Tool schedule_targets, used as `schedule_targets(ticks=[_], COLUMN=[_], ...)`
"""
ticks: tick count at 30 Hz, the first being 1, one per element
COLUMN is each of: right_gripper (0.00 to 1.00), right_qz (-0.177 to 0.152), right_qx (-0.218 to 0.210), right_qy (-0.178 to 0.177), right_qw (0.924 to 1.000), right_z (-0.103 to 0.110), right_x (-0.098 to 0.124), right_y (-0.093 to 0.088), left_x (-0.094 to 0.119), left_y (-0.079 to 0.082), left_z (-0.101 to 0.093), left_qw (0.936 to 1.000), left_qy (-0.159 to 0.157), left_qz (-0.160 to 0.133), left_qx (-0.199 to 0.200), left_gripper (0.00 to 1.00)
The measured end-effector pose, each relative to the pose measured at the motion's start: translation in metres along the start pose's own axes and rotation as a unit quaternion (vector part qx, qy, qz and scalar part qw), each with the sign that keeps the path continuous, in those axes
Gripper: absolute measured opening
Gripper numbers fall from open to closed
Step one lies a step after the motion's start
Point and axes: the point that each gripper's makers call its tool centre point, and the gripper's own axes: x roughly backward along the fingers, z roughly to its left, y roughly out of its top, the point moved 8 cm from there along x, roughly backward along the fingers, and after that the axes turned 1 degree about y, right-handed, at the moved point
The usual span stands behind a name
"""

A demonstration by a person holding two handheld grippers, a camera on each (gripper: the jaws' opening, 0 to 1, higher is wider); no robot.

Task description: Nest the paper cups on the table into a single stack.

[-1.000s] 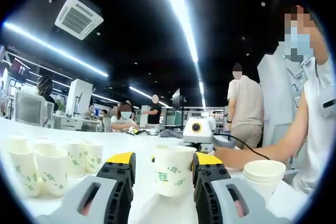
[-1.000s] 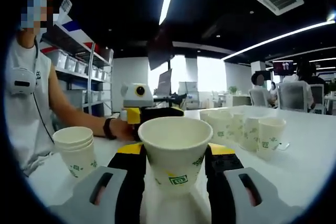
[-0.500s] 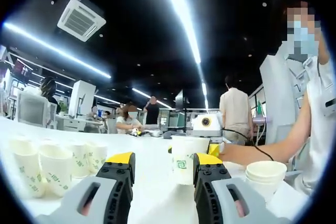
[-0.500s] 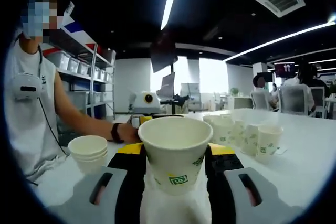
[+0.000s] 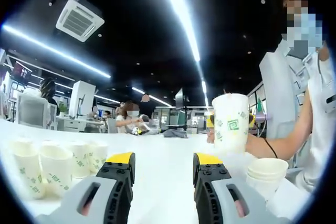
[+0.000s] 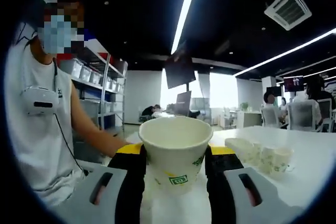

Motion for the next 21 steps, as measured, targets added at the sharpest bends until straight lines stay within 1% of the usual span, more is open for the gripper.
schedule_targets(ticks=[4,10,14,18,21], right_gripper=[0.47,0.47,0.47,0.47,0.47], right_qz=[0.003,0.021,0.038,0.053,0.062], right_qx=[0.004,0.004,0.006,0.004,0.006], right_qy=[0.021,0.041,0.046,0.043,0.04], right_qw=[0.9998,0.9989,0.9982,0.9977,0.9973], right_z=[0.02,0.04,0.046,0.047,0.049], right_x=[-0.008,-0.017,-0.021,-0.022,-0.022], right_y=[0.006,0.002,-0.008,-0.019,-0.024], left_x=[0.0,-0.001,-0.001,-0.001,-0.002], left_y=[0.001,0.001,0.001,0.001,0.001], left_z=[0.0,0.0,0.0,0.0,0.0], left_qw=[1.0,1.0,1.0,1.0,1.0], left_qy=[0.001,0.0,-0.001,-0.001,-0.001], left_qz=[-0.002,-0.001,-0.001,-0.002,-0.002], left_qx=[0.0,-0.002,-0.003,-0.003,-0.003], left_gripper=[0.47,0.47,0.47,0.47,0.47])
